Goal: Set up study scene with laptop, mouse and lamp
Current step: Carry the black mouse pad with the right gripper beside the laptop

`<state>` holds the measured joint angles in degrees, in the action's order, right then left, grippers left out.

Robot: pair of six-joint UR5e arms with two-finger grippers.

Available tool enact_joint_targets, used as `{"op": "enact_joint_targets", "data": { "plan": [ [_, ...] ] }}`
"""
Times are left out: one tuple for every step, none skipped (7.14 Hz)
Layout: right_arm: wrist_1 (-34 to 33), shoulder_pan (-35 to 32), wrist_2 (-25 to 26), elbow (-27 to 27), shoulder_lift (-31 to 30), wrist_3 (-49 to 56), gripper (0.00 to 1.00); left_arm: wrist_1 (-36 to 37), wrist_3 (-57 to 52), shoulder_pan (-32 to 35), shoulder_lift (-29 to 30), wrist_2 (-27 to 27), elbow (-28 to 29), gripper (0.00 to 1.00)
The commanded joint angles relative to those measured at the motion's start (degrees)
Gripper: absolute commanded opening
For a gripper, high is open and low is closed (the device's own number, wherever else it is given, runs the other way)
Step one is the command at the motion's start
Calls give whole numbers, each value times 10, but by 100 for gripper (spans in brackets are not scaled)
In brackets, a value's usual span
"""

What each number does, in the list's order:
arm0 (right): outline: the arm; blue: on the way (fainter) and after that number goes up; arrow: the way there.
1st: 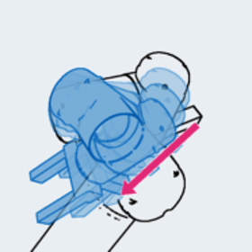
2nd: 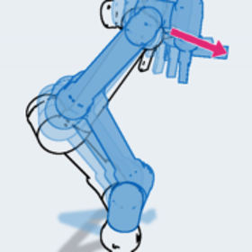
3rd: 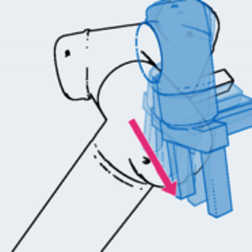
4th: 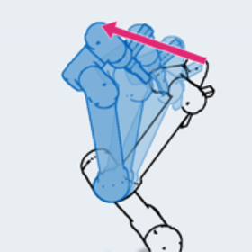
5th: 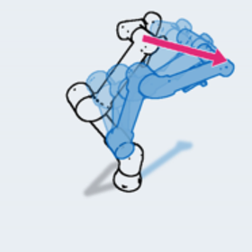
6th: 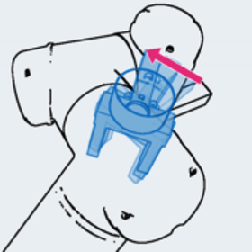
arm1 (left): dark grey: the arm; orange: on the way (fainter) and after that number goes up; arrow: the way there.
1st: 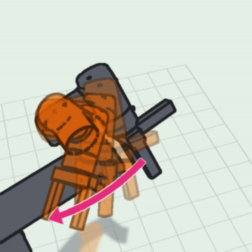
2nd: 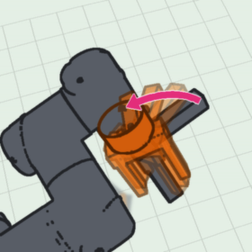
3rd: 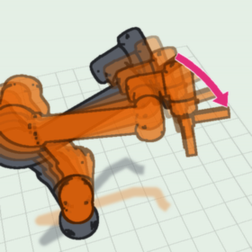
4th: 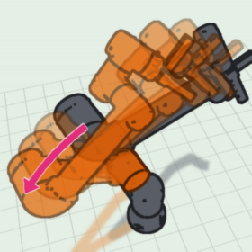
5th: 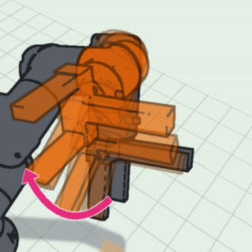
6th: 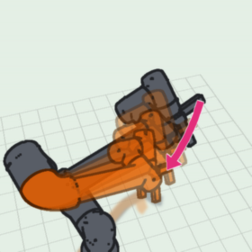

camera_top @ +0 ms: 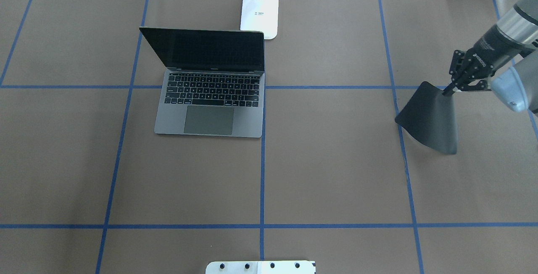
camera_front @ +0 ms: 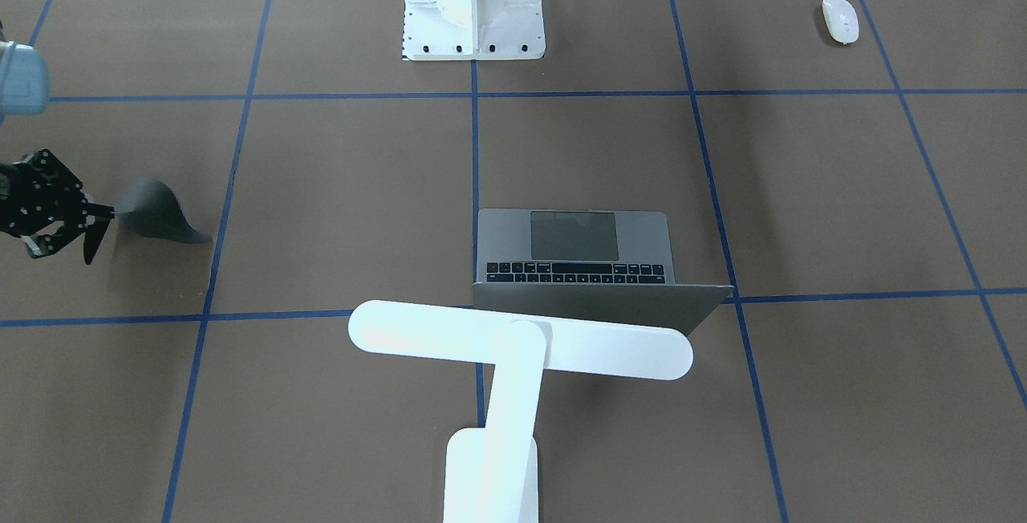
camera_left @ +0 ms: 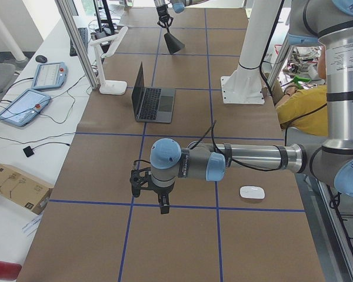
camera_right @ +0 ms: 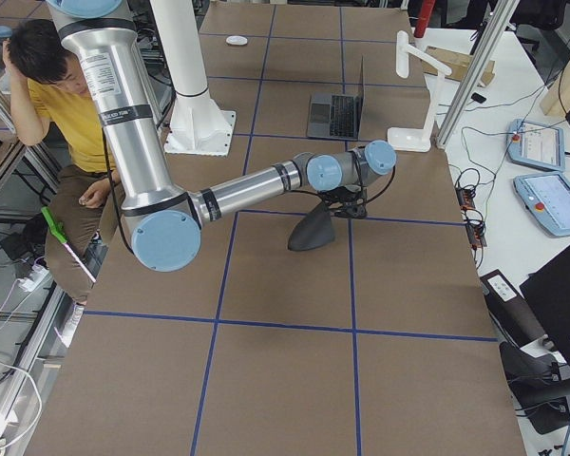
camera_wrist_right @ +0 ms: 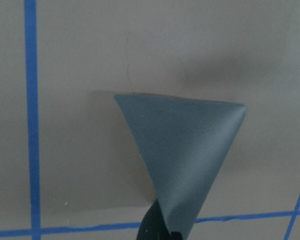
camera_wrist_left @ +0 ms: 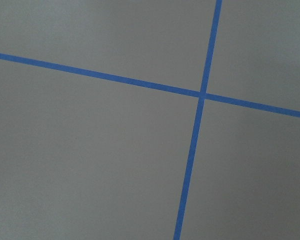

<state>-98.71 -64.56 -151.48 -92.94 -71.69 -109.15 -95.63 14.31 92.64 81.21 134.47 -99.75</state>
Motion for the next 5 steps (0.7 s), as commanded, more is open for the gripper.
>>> {"op": "enact_joint_targets", "data": {
  "plan": [
    [0, 33, 5, 28, 75, -35, 0, 0, 0, 0, 0, 0, 1, 100],
    [1, 43, 13, 36, 88, -38, 0, 0, 0, 0, 0, 0, 1, 100],
    [1, 51, 23, 45, 109, -43, 0, 0, 0, 0, 0, 0, 2, 100],
    [10, 64, 45, 54, 124, -61, 0, 0, 0, 0, 0, 0, 3, 100],
    [98, 92, 106, 72, 130, -128, 0, 0, 0, 0, 0, 0, 4, 100]
  ]
}}
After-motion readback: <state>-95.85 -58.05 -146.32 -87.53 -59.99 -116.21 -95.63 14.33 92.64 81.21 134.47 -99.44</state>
